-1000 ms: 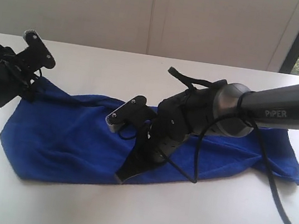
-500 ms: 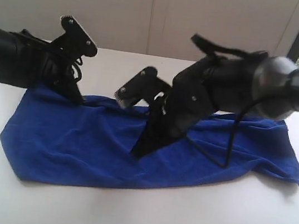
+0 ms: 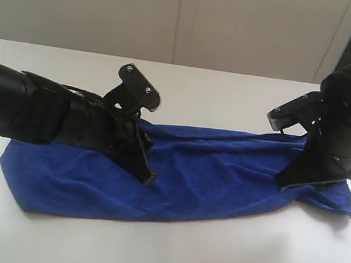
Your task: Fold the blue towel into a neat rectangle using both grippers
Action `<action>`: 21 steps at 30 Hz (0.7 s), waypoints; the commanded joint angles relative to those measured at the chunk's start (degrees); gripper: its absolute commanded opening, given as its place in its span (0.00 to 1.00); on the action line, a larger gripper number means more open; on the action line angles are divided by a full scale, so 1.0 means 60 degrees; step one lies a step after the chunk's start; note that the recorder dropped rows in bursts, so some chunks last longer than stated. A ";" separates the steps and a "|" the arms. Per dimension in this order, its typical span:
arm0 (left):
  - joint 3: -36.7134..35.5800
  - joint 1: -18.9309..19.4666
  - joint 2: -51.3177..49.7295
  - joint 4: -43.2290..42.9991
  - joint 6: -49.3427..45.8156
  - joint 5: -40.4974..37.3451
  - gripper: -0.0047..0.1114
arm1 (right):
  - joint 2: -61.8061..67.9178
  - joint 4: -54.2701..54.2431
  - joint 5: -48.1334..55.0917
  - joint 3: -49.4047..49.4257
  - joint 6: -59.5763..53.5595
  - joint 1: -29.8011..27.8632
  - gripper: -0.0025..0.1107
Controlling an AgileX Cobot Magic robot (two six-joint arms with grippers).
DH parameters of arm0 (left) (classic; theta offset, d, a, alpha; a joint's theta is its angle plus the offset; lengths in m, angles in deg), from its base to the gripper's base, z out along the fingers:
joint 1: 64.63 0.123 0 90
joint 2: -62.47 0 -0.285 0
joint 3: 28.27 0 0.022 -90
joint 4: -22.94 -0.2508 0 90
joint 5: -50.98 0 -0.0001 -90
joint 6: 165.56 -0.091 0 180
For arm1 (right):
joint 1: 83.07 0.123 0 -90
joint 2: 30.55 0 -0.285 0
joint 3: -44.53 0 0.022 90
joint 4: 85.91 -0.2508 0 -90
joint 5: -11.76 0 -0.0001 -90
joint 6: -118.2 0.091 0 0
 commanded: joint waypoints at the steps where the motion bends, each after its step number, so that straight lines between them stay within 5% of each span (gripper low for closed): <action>1: 0.0563 0.0161 0.0250 0.0214 -0.1728 0.2058 0.04 | -0.0418 -0.0397 0.0013 0.0029 -0.0370 -0.0100 0.10; 4: 0.1250 0.0953 0.0251 0.0214 -0.2168 0.4428 0.04 | -0.0628 -0.0397 0.0076 0.0029 -0.0412 -0.0100 0.10; 8: 0.0824 0.1521 0.0295 0.0214 -0.2030 0.3193 0.04 | -0.0673 -0.0397 0.0055 0.0029 -0.0412 -0.0100 0.10; 11: 0.0346 0.1937 0.0295 0.0214 -0.0309 0.0016 0.04 | -0.0690 -0.0397 0.0078 0.0029 -0.0412 -0.0100 0.10; 15: 0.0544 0.3310 -0.0186 -0.0903 0.3207 -0.8013 0.04 | -0.0687 -0.0397 0.0119 0.0029 -0.0430 -0.0100 0.10; 18: 0.1569 0.3760 -0.0703 -0.4452 0.5971 -1.0216 0.04 | -0.0687 -0.0397 0.0061 0.0029 -0.0428 -0.0100 0.10; 21: 0.2227 0.3630 -0.0798 -0.8712 0.8830 -1.0223 0.04 | -0.0687 -0.0397 0.0041 0.0029 -0.0428 -0.0100 0.10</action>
